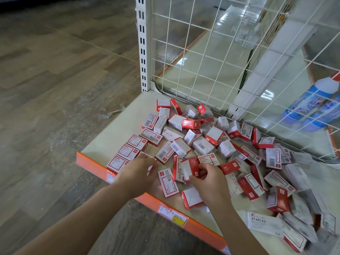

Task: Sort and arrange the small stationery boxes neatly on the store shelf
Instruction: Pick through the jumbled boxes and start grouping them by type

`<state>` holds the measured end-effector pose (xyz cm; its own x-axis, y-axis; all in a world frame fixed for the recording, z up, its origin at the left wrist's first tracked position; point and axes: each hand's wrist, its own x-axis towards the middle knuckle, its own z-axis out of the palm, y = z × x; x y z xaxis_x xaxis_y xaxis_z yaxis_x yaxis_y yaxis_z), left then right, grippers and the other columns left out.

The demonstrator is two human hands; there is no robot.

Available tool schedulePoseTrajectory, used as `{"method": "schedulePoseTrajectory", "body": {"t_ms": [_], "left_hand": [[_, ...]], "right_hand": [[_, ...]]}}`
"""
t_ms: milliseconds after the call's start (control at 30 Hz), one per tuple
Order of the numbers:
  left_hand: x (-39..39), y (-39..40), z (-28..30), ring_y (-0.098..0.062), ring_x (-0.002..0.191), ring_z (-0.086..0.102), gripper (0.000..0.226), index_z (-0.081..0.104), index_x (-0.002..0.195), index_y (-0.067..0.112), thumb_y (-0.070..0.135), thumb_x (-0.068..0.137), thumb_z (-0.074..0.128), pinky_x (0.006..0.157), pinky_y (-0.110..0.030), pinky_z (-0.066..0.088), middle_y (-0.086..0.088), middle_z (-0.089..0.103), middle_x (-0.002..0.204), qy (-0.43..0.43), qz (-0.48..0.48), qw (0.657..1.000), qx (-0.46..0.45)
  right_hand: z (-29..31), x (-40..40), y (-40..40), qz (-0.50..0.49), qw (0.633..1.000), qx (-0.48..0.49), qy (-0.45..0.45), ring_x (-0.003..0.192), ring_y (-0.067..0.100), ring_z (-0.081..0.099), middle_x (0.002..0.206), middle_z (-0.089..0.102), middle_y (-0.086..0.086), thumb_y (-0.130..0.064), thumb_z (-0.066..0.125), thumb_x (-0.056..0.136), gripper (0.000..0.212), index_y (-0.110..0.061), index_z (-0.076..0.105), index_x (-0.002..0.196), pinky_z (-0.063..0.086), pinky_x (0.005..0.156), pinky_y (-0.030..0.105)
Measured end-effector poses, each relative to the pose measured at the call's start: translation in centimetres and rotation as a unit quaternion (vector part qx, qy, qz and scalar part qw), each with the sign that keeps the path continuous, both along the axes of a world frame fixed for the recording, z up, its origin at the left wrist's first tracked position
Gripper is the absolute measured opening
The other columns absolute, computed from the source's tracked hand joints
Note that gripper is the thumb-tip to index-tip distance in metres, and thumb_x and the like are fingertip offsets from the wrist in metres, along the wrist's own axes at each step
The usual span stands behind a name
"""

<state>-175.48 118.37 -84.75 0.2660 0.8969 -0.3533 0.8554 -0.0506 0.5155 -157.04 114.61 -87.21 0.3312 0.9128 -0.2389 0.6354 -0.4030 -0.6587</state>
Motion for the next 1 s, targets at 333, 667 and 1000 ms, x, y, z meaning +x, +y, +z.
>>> {"method": "schedulePoseTrajectory", "body": {"t_ms": [333, 667, 1000], "left_hand": [[0.3, 0.5, 0.4, -0.007, 0.098, 0.055, 0.027, 0.057, 0.119, 0.027, 0.034, 0.096, 0.044, 0.066, -0.012, 0.044, 0.009, 0.058, 0.116, -0.071, 0.071, 0.995, -0.023], [0.3, 1.0, 0.7, -0.011, 0.079, 0.07, 0.032, 0.065, 0.091, 0.021, 0.05, 0.085, 0.051, 0.077, -0.028, 0.057, 0.004, 0.072, 0.089, -0.191, 0.136, 0.955, -0.18], [-0.1, 0.4, 1.5, -0.021, 0.093, 0.069, 0.021, 0.061, 0.109, 0.016, 0.023, 0.093, 0.051, 0.09, -0.04, 0.053, -0.003, 0.071, 0.103, -0.339, 0.133, 0.907, -0.213]], "right_hand": [[1.3, -0.9, -0.5, 0.068, 0.993, 0.099, 0.006, 0.094, 0.004, 0.051, 0.095, 0.048, -0.015, -0.031, 0.065, 0.084, 0.031, -0.023, 0.055, 0.112, 0.039, 0.067, 0.007], [2.5, -2.6, -1.0, 0.174, 0.979, 0.097, 0.041, 0.093, -0.005, 0.046, 0.098, 0.039, -0.021, -0.059, 0.048, 0.073, 0.043, -0.035, 0.04, 0.107, 0.04, 0.066, 0.0], [2.3, -0.5, -1.2, 0.098, 0.951, -0.022, 0.293, 0.086, 0.002, 0.065, 0.101, 0.065, -0.006, -0.038, 0.059, 0.081, 0.044, -0.024, 0.05, 0.122, 0.049, 0.063, 0.011]]}}
